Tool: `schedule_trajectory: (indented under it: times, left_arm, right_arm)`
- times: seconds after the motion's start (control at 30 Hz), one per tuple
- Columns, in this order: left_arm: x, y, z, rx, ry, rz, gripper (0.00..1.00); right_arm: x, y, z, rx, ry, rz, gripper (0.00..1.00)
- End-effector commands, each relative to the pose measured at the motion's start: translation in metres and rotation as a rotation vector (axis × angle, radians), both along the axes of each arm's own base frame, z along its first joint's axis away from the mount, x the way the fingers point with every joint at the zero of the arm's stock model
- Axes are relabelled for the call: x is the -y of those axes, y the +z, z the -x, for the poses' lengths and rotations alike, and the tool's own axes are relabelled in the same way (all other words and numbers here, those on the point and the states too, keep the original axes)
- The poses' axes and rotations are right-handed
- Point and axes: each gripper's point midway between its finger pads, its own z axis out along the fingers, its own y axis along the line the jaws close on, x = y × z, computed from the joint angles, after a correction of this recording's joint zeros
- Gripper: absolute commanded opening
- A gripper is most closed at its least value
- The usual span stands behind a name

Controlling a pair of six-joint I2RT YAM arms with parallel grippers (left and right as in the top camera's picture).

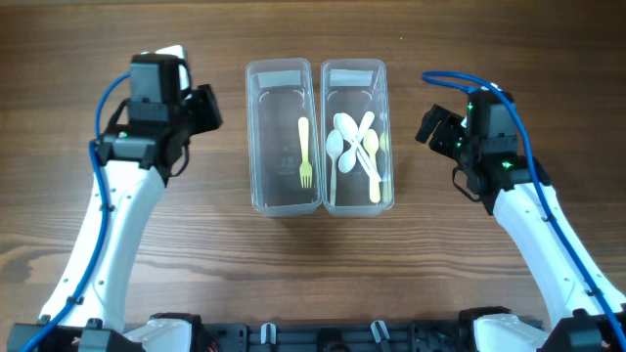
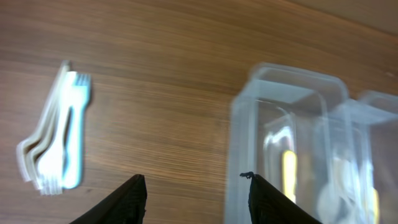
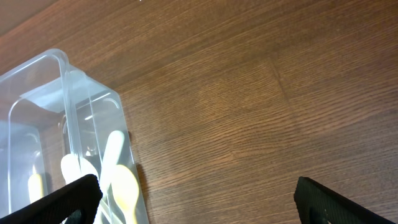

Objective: Pack container
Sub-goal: 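Lower the yellow fork into the left container and open the left gripper, then move the left gripper to the fork pile above the light blue fork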

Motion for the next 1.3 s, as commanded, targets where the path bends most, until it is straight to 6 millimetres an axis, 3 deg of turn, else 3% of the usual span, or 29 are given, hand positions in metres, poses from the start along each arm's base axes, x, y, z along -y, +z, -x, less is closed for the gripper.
schedule_trajectory:
  times: [0.0, 0.13, 0.27, 0.57, 0.7, 1.27]
  left_arm:
    - [-0.024, -0.001, -0.003, -0.003, 0.063, -0.026, 0.53]
    - [-0.046, -0.018, -0.010, -0.036, 0.130, -0.066, 0.61]
    - [-0.064, -0.044, -0.015, -0.096, 0.184, -0.112, 0.61]
    - [-0.082, -0.121, -0.042, -0.194, 0.219, -0.115, 0.63]
    - [-0.089, -0.146, -0.050, -0.211, 0.232, -0.114, 0.61]
    - [-0.122, -0.153, -0.059, -0.168, 0.332, -0.080, 0.49]
  right_arm:
    - [0.003, -0.001, -0.001, 0.000, -0.017, 0.012, 1.00]
    - [0.003, -0.001, -0.001, 0.000, -0.017, 0.012, 1.00]
    - [0.003, -0.001, -0.001, 0.000, -0.017, 0.012, 1.00]
    - [0.003, -0.001, -0.001, 0.000, -0.017, 0.011, 1.00]
    - [0.003, -0.001, -0.001, 0.000, -0.017, 0.012, 1.00]
    - [0.003, -0.001, -0.001, 0.000, -0.017, 0.012, 1.00]
